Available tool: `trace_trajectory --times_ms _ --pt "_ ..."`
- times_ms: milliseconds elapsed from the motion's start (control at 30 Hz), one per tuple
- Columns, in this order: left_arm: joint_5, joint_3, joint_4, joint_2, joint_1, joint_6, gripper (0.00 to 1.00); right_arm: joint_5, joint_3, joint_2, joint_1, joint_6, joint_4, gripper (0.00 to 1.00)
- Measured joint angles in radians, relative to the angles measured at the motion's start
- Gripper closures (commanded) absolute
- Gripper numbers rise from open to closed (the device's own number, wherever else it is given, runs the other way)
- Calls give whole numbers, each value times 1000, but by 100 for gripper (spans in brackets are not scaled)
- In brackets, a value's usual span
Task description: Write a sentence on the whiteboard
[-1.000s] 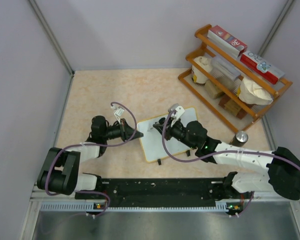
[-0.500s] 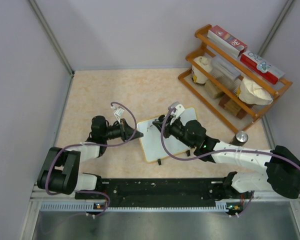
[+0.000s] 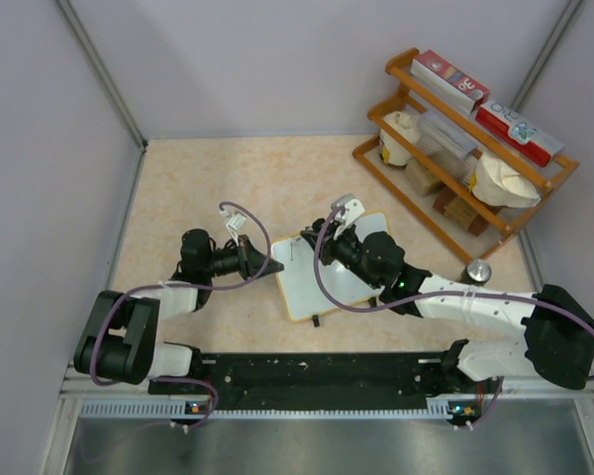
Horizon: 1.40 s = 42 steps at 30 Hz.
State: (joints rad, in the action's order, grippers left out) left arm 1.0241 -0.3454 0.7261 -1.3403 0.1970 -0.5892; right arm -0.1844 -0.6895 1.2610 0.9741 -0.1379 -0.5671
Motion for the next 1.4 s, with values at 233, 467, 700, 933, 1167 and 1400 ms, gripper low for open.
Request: trace_trajectory --times_ms 233,467,700,933,1167,1400 --pt "0 0 2 -6 0 -4 100 -6 2 0 0 -1 1 100" --pt "0 0 0 -6 0 -7 100 -8 30 -20 0 -3 0 100" --pt "-1 0 0 -11 -1 -10 100 -10 61 -38 0 -8 -4 100" --pt "-1 1 0 -11 -2 -11 100 -9 94 -60 0 -21 -5 100" --pt "-1 1 0 -11 -2 -11 100 -9 104 -70 0 -23 -2 100" --pt "0 1 0 -11 -2 -11 100 -9 112 -77 0 -24 2 100"
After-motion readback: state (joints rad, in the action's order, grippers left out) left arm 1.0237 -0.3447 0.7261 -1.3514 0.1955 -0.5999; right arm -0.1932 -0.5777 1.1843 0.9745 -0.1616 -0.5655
